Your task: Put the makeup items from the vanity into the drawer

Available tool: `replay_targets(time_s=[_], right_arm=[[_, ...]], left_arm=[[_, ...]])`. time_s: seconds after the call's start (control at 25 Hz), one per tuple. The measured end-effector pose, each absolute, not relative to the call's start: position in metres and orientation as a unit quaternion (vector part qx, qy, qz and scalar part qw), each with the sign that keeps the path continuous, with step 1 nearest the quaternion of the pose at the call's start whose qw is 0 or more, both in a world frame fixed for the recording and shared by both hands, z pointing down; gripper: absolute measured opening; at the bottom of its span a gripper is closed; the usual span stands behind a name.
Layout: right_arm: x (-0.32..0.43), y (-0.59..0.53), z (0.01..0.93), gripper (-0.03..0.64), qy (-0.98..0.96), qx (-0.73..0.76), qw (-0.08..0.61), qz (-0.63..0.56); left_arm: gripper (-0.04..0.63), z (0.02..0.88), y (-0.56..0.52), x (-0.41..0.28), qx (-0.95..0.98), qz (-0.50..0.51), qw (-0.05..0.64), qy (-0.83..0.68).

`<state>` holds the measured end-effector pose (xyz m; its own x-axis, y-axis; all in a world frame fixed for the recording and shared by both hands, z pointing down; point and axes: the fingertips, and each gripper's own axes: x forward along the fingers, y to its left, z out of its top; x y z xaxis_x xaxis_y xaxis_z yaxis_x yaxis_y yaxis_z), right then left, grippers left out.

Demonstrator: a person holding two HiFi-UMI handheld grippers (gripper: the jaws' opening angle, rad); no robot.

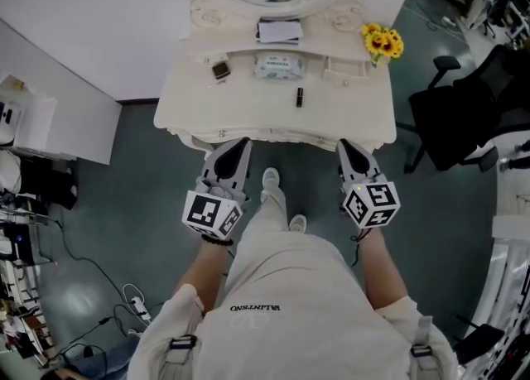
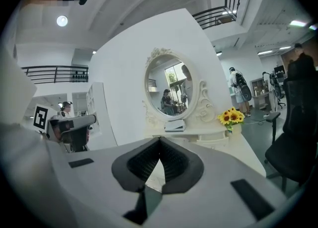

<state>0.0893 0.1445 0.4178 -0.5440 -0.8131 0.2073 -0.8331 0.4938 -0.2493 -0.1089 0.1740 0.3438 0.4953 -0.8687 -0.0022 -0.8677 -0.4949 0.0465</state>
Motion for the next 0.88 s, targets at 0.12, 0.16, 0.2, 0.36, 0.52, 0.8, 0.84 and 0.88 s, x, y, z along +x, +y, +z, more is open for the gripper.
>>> replay_targets(time_s=[0.12,0.16,0.2,0.36,0.52,0.8,0.84,0.88], right_arm=[[0.087,0.13,0.422,0.009,-0.861,0.48,0.035,0.161],[0.086,0.125,0.422,0.009,-0.861,0.482,0.038,0.161],[0.085,0.118,0.423,0.009,-0.86,0.483,0.04,0.161],[0.082,0.091,0.43,0.009,-0.852,0.493,0.049,0.166],[0.073,0.056,0.44,0.009,-0.845,0.5,0.058,0.179],[0.047,-0.007,0.458,0.009,-0.841,0.494,0.087,0.203],[0.042,-0.014,0.462,0.009,-0.84,0.493,0.092,0.207],[0.036,-0.022,0.465,0.009,-0.84,0.491,0.098,0.211]], left_arm=[[0.002,0.349,0.155,-0.11,0.868,-0.014,0.021,-0.496],[0.002,0.349,0.147,-0.11,0.869,-0.015,0.022,-0.494],[0.002,0.348,0.139,-0.109,0.871,-0.016,0.023,-0.49],[0.002,0.353,0.104,-0.107,0.88,-0.019,0.029,-0.475],[0.002,0.36,0.061,-0.111,0.886,-0.014,0.039,-0.462],[0.002,0.383,-0.007,-0.115,0.895,0.009,0.066,-0.441],[0.002,0.39,-0.015,-0.115,0.896,0.016,0.073,-0.437],[0.002,0.397,-0.022,-0.115,0.897,0.022,0.081,-0.434]])
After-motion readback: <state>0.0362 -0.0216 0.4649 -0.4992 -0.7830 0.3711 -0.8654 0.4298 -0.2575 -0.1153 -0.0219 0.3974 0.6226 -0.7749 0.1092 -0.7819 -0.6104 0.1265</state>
